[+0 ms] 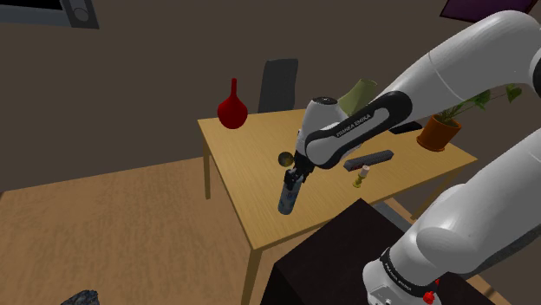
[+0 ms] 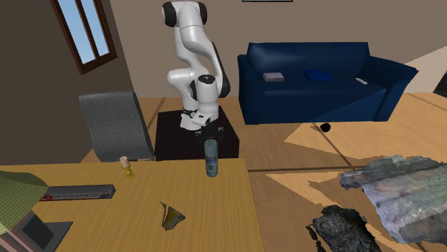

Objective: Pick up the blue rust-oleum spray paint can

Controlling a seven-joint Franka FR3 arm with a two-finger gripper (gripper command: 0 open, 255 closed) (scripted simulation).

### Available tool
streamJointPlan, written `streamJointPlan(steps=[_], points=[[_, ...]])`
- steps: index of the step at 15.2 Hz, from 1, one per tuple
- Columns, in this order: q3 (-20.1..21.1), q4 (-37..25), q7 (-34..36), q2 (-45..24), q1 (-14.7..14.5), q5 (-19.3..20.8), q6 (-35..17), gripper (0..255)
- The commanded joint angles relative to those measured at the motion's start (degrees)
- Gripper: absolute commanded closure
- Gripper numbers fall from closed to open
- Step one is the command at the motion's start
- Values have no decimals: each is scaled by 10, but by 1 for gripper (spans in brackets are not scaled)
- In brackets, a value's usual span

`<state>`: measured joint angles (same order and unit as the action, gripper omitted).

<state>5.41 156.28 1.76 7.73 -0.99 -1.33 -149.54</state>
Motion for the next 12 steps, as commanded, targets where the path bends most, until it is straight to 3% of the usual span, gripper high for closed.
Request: streamJointPlan(steps=[1,7,12], points=[[0,0,0,-1,0,0,0,255],[0,1,0,-1,0,0,-1,255],[-1,-7,-3,41,-2,-5,49,255]])
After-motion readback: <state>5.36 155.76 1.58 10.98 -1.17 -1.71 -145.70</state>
